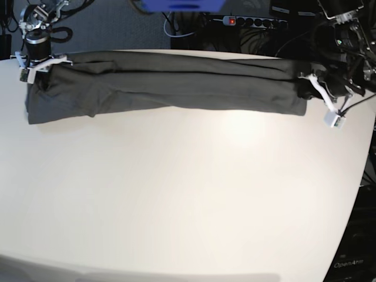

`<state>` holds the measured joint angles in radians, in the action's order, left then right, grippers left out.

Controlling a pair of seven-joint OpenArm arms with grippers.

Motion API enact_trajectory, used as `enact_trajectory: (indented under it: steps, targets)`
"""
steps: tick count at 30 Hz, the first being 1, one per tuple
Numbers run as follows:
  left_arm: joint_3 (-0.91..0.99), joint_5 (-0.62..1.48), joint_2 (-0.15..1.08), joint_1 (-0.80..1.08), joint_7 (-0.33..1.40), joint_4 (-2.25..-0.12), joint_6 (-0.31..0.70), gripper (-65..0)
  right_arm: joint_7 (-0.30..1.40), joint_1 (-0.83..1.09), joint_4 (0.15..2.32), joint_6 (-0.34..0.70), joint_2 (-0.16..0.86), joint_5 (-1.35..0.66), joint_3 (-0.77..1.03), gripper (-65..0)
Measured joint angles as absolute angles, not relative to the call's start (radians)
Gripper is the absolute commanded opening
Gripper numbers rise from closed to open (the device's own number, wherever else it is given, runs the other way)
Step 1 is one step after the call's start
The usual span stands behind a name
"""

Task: Fold the T-shirt properly
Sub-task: 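Close the left gripper on the strip's end again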

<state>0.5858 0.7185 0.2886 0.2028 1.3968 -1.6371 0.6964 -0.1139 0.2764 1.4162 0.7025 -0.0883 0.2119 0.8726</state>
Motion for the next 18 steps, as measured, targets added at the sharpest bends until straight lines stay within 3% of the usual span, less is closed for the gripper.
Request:
enact_trajectory:
  steps: [5,18]
  targets:
    - [0.585,0.627,0.282,0.135,1.393,-1.483,0.696,-62.8,-0.112,0.266,1.407,0.702,-0.077,0.215,0.873,-64.7]
    - [0.475,0.562,0.258,0.083,1.302,-1.446,0.696,-62.8,-0.135,0.244,1.343,0.702,-0.055,0.2,0.872,-64.7]
